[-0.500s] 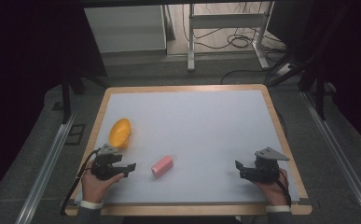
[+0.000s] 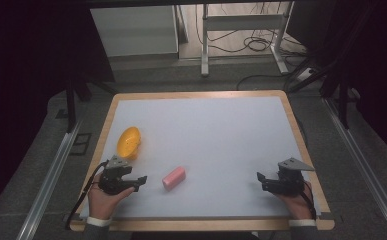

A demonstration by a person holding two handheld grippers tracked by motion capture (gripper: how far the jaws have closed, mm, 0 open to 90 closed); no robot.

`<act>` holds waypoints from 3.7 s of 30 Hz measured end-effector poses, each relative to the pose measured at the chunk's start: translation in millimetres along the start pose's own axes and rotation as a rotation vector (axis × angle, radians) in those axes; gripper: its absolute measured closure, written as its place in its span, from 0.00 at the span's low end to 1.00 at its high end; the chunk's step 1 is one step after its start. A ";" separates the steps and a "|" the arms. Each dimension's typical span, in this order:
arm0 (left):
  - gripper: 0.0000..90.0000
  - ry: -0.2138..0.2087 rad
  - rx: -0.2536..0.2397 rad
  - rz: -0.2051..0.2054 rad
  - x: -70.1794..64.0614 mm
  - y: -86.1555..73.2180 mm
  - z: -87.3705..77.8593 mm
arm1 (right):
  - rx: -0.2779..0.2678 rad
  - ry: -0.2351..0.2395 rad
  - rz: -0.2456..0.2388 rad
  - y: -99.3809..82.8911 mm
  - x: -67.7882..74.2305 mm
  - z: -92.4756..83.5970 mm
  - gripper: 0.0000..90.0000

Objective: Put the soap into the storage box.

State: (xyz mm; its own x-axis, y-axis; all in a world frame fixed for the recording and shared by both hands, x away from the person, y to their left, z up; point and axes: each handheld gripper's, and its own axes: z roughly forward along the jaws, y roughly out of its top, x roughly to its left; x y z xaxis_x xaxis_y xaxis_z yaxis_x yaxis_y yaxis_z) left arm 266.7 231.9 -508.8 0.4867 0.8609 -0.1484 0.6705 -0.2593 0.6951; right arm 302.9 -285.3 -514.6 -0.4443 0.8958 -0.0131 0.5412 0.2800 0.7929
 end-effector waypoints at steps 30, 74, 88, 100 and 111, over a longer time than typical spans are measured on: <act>0.30 -0.037 -0.006 0.050 -13.5 38.0 -23.7 | 0.003 -0.009 -0.002 -2.6 -3.9 -6.2 0.12; 0.30 -0.086 0.132 0.173 -60.3 61.4 15.1 | 0.022 -0.033 -0.017 -6.0 -3.3 -6.6 0.12; 0.33 -0.103 0.180 0.179 -75.4 63.1 34.7 | 0.029 -0.042 -0.019 -7.0 -3.9 -5.9 0.12; 0.40 -0.114 0.234 0.162 -81.3 58.5 54.6 | 0.038 -0.047 -0.023 -8.0 -3.7 -4.0 0.12; 0.51 -0.117 0.257 0.159 -84.0 54.6 63.3 | 0.037 -0.053 -0.024 -8.1 -4.4 -4.4 0.13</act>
State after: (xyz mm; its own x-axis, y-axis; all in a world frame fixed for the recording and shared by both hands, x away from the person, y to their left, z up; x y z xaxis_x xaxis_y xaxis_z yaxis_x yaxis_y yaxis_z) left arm 297.8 117.7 -502.9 0.6481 0.7482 -0.1422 0.6930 -0.5019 0.5176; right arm 297.2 -293.1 -518.3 -0.4193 0.9055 -0.0647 0.5576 0.3132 0.7687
